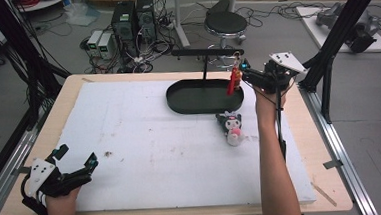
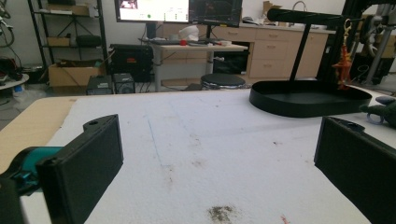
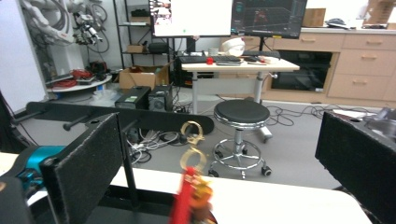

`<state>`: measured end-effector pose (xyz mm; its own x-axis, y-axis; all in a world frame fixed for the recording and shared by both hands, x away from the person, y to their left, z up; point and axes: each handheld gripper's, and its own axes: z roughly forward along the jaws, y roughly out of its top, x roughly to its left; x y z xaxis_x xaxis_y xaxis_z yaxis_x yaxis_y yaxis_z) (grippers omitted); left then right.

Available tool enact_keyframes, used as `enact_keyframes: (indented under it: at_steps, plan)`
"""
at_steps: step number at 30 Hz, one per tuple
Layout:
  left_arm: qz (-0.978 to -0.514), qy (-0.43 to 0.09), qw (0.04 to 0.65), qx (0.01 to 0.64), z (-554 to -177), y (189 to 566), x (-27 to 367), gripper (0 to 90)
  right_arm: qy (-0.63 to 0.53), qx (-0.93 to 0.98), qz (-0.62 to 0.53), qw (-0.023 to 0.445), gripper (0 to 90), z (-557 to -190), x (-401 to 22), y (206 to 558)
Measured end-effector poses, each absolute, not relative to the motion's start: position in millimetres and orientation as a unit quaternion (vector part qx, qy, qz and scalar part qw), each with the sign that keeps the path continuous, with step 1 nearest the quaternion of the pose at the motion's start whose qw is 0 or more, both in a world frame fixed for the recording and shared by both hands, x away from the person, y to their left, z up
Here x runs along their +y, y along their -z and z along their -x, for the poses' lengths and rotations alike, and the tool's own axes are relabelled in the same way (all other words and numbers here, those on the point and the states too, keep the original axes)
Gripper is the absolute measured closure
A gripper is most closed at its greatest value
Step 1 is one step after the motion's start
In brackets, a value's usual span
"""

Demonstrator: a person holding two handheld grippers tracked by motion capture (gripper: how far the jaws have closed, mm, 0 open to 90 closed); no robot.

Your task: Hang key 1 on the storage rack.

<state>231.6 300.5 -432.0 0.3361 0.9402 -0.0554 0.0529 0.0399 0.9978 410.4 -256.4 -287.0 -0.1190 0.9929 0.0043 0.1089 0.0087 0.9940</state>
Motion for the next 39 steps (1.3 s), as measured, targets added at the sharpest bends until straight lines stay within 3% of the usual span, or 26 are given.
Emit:
enact_keyframes:
  at_steps: [39]
  plan:
    - [-0.577, -0.384, 0.580, 0.429, -231.3, 429.4, 302.9, 1.7, -0.512, 0.540, -0.484, 0.461, 0.7, -336.3, -264.1, 306.0]
